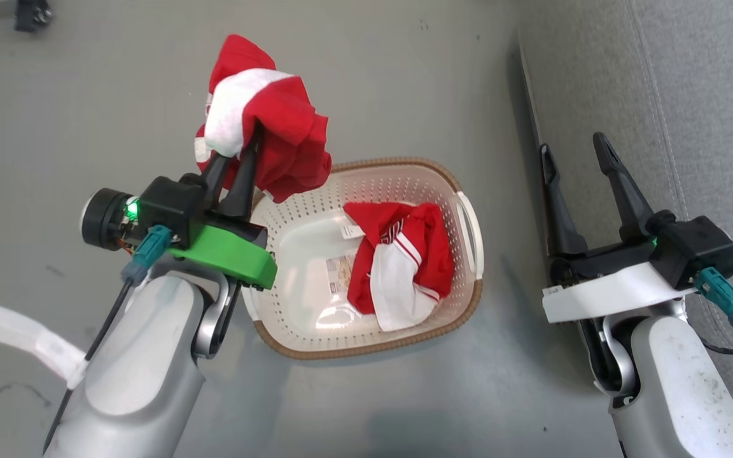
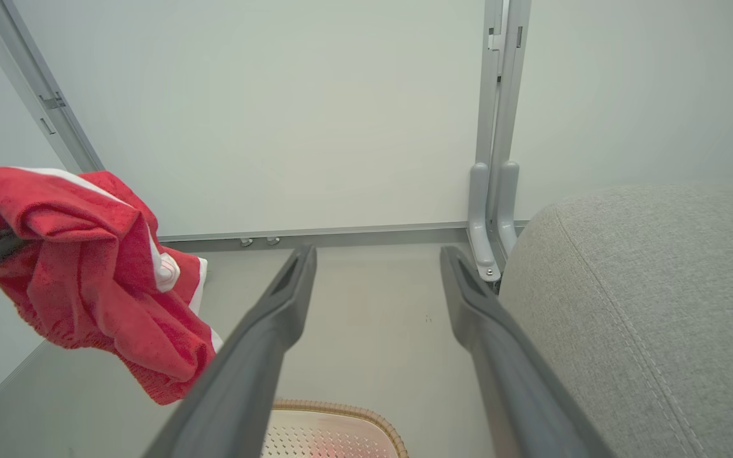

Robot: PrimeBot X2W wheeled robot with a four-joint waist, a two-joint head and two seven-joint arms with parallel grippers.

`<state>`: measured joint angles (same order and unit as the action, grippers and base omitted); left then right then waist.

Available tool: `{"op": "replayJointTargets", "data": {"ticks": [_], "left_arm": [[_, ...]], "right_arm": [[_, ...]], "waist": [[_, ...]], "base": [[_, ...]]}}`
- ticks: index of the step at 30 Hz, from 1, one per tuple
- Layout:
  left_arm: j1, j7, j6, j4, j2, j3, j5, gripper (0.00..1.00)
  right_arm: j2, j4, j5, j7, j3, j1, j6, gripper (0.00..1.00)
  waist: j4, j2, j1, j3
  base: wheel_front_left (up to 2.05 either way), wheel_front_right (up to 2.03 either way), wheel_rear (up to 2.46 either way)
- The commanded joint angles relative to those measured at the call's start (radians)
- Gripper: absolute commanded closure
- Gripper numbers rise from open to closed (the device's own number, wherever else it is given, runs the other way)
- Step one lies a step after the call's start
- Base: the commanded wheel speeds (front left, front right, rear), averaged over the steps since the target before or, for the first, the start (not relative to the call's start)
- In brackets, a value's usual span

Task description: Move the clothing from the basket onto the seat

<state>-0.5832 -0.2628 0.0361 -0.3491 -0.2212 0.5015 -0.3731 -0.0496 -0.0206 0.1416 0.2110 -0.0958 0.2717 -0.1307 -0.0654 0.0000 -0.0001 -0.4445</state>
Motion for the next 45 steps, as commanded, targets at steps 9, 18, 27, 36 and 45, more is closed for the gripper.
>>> {"op": "replayJointTargets", "data": {"ticks": [9,18,27,36,45], "left_arm": [[0.108,-0.001,-0.026,0.194,-0.007,-0.088,0.033,1.0],[0.215,0.0,-0.041,0.267,-0.006,-0.081,0.026,1.0],[0.329,0.027,-0.016,0.307,-0.013,-0.058,0.001,1.0],[0.383,0.06,0.0,0.352,-0.024,-0.039,-0.01,1.0],[0.39,0.073,0.002,0.367,-0.032,-0.034,-0.02,1.0]], "right_arm": [[-0.002,0.02,-0.001,-0.045,-0.004,-0.086,0.0,0.0],[-0.002,0.034,0.009,-0.089,-0.021,-0.172,0.0,0.0],[-0.002,0.046,0.028,-0.13,-0.037,-0.262,0.0,0.0],[-0.002,0.073,0.043,-0.154,-0.033,-0.314,0.0,0.0],[-0.002,0.073,0.05,-0.158,-0.036,-0.322,0.0,0.0]], "waist": [[0.056,0.0,0.0001,0.194],[0.048,0.0,0.0001,0.319],[0.047,0.0,0.0001,0.432],[0.053,0.0,0.0001,0.461],[0.056,0.0,0.0001,0.463]], "base": [[0.0,0.0,0.0],[0.0,0.0,0.0],[0.0,0.0,0.0],[0.0,0.0,0.0],[0.0,0.0,0.0]]}}
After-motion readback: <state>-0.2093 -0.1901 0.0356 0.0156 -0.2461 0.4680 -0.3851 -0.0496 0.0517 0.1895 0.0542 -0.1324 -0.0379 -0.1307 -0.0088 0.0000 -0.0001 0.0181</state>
